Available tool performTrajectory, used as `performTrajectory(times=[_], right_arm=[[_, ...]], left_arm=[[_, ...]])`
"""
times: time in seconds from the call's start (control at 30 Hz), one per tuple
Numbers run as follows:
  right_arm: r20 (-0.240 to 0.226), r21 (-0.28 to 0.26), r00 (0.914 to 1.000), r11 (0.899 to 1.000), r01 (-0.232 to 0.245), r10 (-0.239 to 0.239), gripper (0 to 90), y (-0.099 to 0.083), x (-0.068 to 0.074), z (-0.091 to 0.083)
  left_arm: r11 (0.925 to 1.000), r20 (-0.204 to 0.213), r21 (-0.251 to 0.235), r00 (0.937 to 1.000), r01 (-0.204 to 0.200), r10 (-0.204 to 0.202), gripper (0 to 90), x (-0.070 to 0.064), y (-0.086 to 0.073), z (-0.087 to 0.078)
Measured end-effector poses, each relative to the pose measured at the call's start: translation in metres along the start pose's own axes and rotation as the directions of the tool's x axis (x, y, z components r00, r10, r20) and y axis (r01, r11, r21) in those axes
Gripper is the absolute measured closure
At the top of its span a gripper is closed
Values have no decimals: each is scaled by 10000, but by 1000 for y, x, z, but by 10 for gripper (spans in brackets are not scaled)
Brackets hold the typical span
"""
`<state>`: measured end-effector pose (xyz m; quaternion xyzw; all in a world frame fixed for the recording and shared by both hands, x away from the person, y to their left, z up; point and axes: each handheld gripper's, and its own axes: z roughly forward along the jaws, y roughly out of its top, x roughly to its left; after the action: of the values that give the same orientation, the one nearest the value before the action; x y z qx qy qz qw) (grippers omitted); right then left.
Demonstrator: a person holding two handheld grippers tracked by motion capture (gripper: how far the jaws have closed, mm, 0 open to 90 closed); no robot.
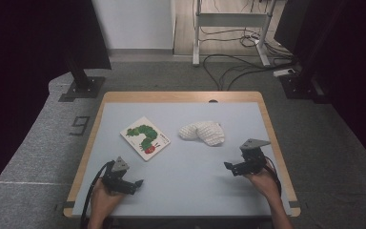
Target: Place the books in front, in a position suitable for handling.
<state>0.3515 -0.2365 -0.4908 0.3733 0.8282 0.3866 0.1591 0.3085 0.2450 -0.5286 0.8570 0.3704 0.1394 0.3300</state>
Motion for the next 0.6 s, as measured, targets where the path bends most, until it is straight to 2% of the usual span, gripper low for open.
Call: performTrajectory(times=[0.6], right_arm=[[-408, -172, 9992, 9998, 50, -57, 10, 30, -6, 29]], left_arm=[[10000, -6, 0, 10000, 10, -10, 20, 0, 0, 0]])
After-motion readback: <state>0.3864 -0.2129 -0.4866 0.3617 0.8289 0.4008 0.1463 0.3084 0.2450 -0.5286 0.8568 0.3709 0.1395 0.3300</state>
